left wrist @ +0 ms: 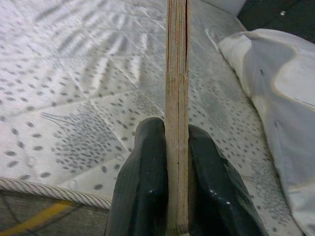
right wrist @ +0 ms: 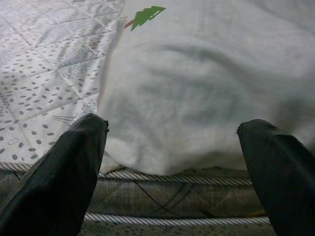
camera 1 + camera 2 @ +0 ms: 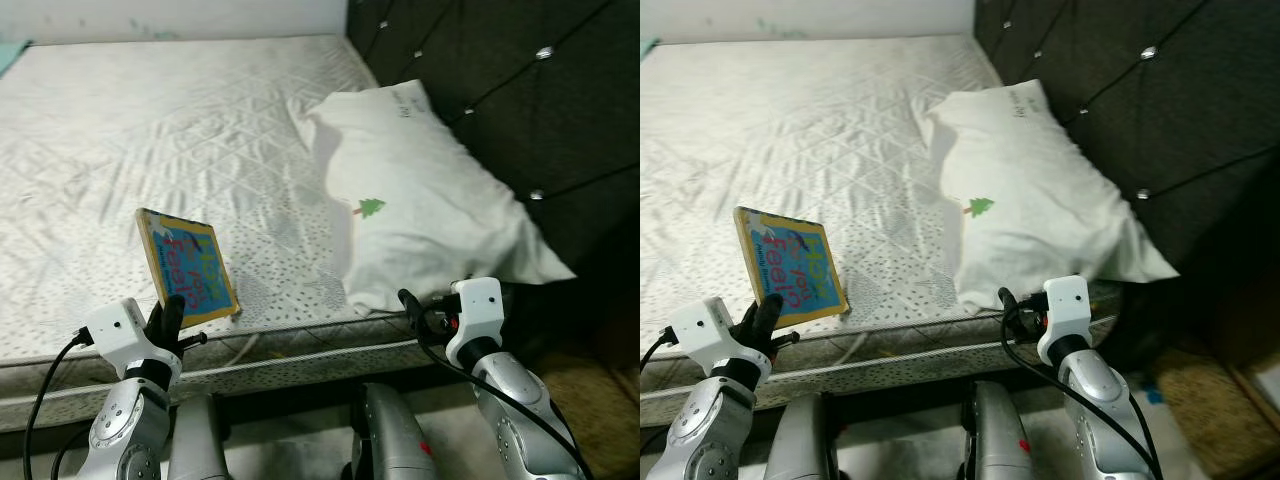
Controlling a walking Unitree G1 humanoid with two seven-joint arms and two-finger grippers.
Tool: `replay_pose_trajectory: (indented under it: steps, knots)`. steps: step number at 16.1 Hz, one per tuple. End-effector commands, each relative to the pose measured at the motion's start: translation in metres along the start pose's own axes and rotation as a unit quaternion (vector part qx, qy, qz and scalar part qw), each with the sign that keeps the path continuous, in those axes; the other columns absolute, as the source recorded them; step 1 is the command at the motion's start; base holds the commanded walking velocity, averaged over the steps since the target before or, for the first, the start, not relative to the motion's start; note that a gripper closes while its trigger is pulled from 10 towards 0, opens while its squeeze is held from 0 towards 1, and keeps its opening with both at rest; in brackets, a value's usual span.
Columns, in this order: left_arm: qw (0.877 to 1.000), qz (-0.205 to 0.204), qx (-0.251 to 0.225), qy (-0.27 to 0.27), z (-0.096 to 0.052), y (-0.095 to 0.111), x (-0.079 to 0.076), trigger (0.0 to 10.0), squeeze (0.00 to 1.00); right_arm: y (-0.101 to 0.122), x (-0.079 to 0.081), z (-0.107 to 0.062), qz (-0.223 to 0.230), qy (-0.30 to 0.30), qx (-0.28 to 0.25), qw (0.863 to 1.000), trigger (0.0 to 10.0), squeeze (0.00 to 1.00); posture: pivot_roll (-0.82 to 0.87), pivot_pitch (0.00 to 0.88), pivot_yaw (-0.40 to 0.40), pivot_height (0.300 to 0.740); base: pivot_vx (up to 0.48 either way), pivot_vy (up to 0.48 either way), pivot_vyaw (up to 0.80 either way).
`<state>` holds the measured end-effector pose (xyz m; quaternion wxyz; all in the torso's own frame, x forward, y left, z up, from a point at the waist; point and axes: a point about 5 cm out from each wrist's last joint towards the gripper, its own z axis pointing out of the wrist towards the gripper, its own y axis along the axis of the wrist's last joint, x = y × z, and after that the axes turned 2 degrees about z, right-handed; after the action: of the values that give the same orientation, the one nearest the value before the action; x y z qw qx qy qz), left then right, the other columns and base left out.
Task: Clean up the room
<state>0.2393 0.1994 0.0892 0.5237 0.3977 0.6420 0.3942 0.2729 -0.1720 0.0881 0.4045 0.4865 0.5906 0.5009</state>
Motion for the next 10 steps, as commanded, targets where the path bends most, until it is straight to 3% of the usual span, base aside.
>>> replay_pose_trajectory:
  steps: [1,4,7,9,10]
  knots:
    - [1.0,-0.02,0.006,-0.015,0.002,0.001,-0.003,10.0,0.0,0.001,0.001,0.0,-0.003,0.003,-0.002,1.0,10.0,0.0,-0.1,0.107,-0.062,0.566,0.0,0.0,0.0]
    - [0.991,-0.086,0.067,-0.075,0.004,-0.012,-0.017,10.0,0.0,0.001,-0.001,0.0,-0.004,0.001,-0.003,1.0,10.0,0.0,-0.11,0.111,-0.07,0.566,0.0,0.0,0.0]
    - [0.97,-0.186,0.087,-0.133,0.019,-0.012,-0.033,10.0,0.0,0.003,-0.003,-0.001,-0.013,-0.003,-0.006,1.0,10.0,0.0,-0.13,0.114,-0.077,0.566,0.0,0.0,0.0]
    - [0.951,-0.238,0.114,-0.159,0.024,-0.013,-0.039,10.0,0.0,0.005,-0.005,-0.004,-0.023,-0.009,-0.008,1.0,10.0,0.0,-0.16,0.116,-0.079,0.566,0.0,0.0,0.0]
    - [0.947,-0.245,0.135,-0.156,0.026,-0.017,-0.038,10.0,0.0,0.006,-0.006,-0.005,-0.025,-0.01,-0.01,1.0,10.0,0.0,-0.17,0.117,-0.08,0.566,0.0,0.0,0.0]
